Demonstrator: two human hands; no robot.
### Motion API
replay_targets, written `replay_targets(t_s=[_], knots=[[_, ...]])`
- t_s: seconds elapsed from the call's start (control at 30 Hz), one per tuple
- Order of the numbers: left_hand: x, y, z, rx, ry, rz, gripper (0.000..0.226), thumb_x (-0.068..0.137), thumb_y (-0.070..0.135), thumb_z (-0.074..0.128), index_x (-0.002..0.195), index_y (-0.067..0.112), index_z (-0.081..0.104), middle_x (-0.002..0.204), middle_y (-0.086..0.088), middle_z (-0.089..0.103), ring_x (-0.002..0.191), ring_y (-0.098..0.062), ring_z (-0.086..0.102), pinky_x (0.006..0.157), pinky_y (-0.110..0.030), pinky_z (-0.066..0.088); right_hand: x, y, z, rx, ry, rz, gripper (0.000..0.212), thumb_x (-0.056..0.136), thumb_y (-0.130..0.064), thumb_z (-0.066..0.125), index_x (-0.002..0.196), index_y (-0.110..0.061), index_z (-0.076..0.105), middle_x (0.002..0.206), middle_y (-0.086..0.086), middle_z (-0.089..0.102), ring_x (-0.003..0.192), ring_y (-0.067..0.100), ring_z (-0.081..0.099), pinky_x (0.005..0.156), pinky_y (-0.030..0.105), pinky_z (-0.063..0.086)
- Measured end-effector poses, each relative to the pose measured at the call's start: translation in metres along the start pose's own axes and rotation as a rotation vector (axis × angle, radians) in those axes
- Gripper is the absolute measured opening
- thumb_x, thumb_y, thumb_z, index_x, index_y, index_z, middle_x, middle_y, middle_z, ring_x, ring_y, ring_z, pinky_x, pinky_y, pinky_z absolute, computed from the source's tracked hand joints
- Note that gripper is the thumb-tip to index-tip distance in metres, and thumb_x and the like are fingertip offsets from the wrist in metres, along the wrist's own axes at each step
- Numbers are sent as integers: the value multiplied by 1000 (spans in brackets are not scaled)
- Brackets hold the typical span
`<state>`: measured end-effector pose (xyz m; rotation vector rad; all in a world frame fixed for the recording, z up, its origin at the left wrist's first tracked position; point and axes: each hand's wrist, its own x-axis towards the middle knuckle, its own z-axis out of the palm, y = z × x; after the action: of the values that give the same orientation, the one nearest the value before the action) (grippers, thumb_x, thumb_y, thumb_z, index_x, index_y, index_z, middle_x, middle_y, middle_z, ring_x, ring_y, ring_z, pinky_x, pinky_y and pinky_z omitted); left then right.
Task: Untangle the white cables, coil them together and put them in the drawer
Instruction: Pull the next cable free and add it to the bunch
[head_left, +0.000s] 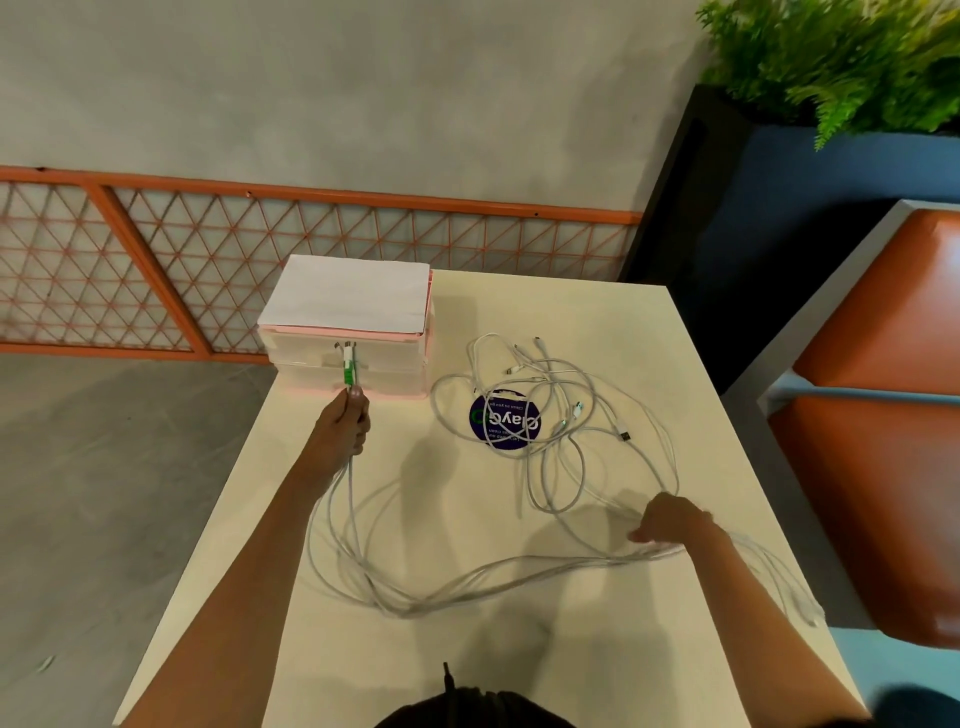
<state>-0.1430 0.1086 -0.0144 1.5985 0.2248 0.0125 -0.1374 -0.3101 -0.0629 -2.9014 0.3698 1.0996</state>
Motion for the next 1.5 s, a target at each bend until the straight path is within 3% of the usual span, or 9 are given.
replay_targets(t_s=[0.1, 0.2, 0.33, 0.43, 0.67, 0.83, 1.07, 1.23, 1.5], knots=[[1, 1, 2, 16, -1, 6, 35, 105, 29, 26, 73, 18, 33, 46, 14, 29, 40, -1, 19, 41, -17, 17, -2, -24, -23, 258, 178, -6, 44, 94, -36, 51, 125, -5, 51, 128, 11, 57, 121, 29, 51, 106, 41, 35], [1, -1, 3, 21, -12, 3, 34, 105, 29, 27, 73, 18, 33, 47, 13, 29, 41, -1, 18, 41, -17, 16, 4, -54, -37, 565, 352, -124, 36, 97, -31, 49, 107, 1, 61, 113, 20, 65, 106, 35, 60, 89, 39, 49], [3, -3, 8, 33, -48, 7, 34, 105, 30, 27, 74, 18, 33, 51, 12, 28, 43, -3, 18, 42, -18, 16, -2, -95, -42, 557, 524, -257, 26, 90, -27, 62, 101, -4, 62, 106, 19, 62, 106, 34, 56, 85, 33, 42], [7, -4, 13, 45, -61, -3, 33, 105, 30, 28, 74, 17, 32, 53, 11, 26, 44, -3, 17, 41, -16, 16, 3, -113, -36, 447, 478, -273, 32, 84, -26, 69, 110, -9, 62, 119, 17, 51, 116, 33, 45, 94, 36, 39], [19, -7, 21, 69, -105, -42, 32, 105, 27, 29, 75, 17, 32, 53, 12, 26, 43, -2, 18, 41, -14, 17, 15, -139, -27, -126, 555, -172, 31, 95, -29, 48, 118, -11, 60, 135, 9, 42, 129, 32, 31, 105, 45, 27], [27, -8, 27, 89, -130, -61, 32, 105, 26, 28, 75, 16, 32, 53, 13, 27, 43, -1, 19, 41, -15, 18, 22, -156, -26, -106, 476, -346, 53, 79, -66, 55, 100, -18, 63, 105, 2, 63, 117, 24, 43, 101, 42, 25], [33, -8, 32, 92, -129, -92, 31, 105, 27, 30, 76, 16, 33, 57, 9, 27, 45, -2, 20, 43, -16, 18, 39, -166, -26, -88, 367, -303, 2, 87, -21, 52, 88, -21, 50, 95, 2, 62, 109, 23, 54, 99, 41, 27], [36, -6, 33, 94, -150, -101, 32, 105, 28, 29, 74, 16, 31, 53, 13, 27, 45, -1, 19, 42, -15, 18, 51, -172, -56, -2, 335, -238, 26, 86, -40, 57, 93, -16, 55, 88, 0, 59, 101, 23, 58, 103, 44, 25], [42, 1, 35, 99, -143, -111, 34, 105, 26, 27, 74, 14, 31, 55, 11, 28, 44, -2, 21, 43, -16, 17, 83, -198, -88, 332, 415, -500, 18, 93, -12, 47, 99, -8, 64, 102, 10, 65, 100, 28, 60, 84, 36, 46]])
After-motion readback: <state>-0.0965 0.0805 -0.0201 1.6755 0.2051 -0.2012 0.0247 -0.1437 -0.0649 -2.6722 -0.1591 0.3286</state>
